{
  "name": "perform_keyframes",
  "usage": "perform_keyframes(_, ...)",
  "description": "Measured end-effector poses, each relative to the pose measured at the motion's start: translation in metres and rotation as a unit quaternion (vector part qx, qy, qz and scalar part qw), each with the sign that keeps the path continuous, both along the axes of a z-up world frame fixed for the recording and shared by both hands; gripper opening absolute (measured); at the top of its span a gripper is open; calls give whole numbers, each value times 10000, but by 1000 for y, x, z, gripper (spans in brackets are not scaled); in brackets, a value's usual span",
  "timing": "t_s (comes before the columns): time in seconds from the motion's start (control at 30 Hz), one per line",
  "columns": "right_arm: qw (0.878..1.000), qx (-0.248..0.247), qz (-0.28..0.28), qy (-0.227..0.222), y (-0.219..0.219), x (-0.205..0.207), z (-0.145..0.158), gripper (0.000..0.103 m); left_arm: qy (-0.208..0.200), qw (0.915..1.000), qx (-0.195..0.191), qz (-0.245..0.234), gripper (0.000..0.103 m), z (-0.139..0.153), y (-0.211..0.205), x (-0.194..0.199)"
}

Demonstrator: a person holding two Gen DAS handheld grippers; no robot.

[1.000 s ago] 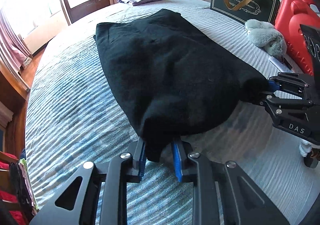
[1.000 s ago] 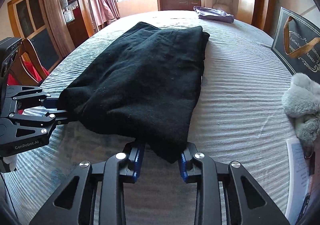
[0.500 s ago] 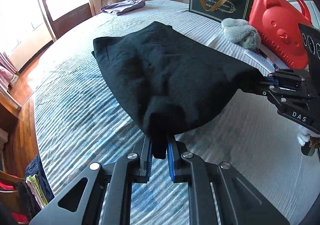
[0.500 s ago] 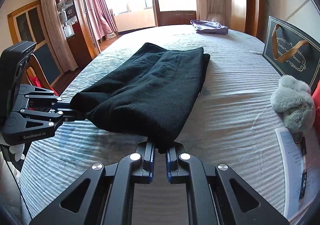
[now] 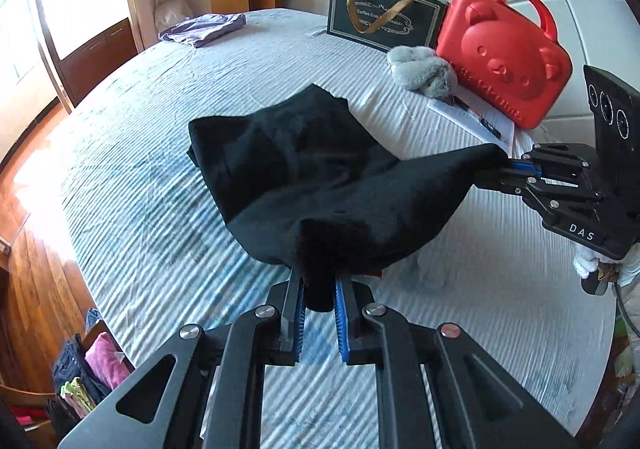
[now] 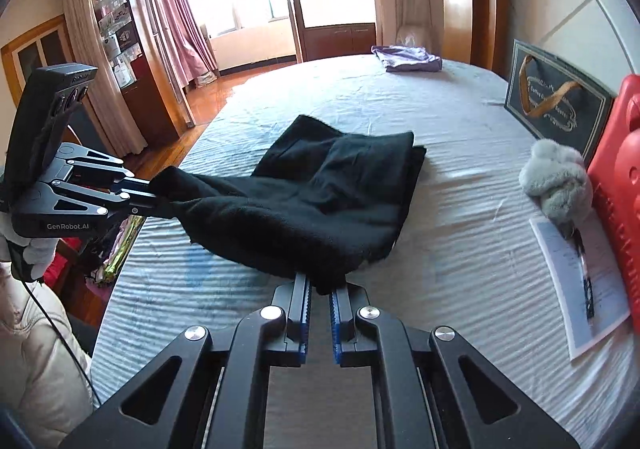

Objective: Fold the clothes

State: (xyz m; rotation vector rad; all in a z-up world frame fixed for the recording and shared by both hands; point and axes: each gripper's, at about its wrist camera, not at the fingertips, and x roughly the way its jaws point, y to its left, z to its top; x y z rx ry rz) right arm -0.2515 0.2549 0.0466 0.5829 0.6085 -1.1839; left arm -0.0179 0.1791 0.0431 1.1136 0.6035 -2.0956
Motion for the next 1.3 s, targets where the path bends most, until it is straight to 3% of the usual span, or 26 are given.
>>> perform_keyframes(0.17, 9990, -422, 57, 156, -86, -5, 27, 7, 22, 9985, -294, 456, 11, 11, -93, -8)
perform_keyframes(0.27, 9992, -374, -6, 117, -144, -12, 20, 7, -155, 9962, -251, 815, 11, -4, -152, -13)
perform_keyframes(0.47, 9980, 508, -383, 60, -235, -23, -52, 7, -727, 9889, 45, 1294, 16, -81, -214, -30)
perform_keyframes(0.5, 9964, 692, -475, 125, -243, -24, -68, 10, -763, 9887, 31, 1294, 16, -93, -218, -32)
perform_keyframes(0.53, 9946, 808, -603, 227, -248, -26, -81, 24, -789, 9882, -128, 1308, 23, -99, -219, -31)
perform_keyframes(0.57, 9932, 864, -729, 270, -252, -28, -91, 30, -806, 9876, -251, 1320, 34, -97, -218, -29)
perform_keyframes(0.6, 9933, 751, -870, 129, -250, -34, -91, 34, -815, 9871, -358, 1333, 38, -95, -218, -27)
perform_keyframes(0.63, 9912, 744, -1099, 20, -247, -43, -87, 49, -700, 9880, -237, 1360, 40, -91, -220, -21)
perform_keyframes(0.7, 9853, 696, -1531, -299, -237, -68, -74, 58, -467, 9874, -37, 1510, 42, -75, -221, -4)
perform_keyframes(0.77, 9800, 575, -1792, -643, -217, -89, -55, 58, -346, 9861, -109, 1623, 45, -55, -209, 11)
perform_keyframes(0.87, 9791, 638, -1762, -794, -178, -89, -42, 58, -244, 9858, 39, 1662, 48, -46, -184, 17)
perform_keyframes(0.93, 9783, 699, -1740, -877, -154, -88, -35, 48, -193, 9859, 170, 1652, 48, -50, -165, 15)
perform_keyframes(1.07, 9790, 997, -1572, -832, -128, -70, -46, 44, -164, 9867, 393, 1571, 48, -66, -136, 4)
perform_keyframes(1.27, 9797, 1072, -1488, -815, -133, -60, -61, 44, -430, 9861, 316, 1574, 47, -79, -127, -10)
perform_keyframes(1.3, 9785, 1164, -1496, -811, -135, -59, -66, 37, -487, 9858, 310, 1578, 45, -80, -126, -11)
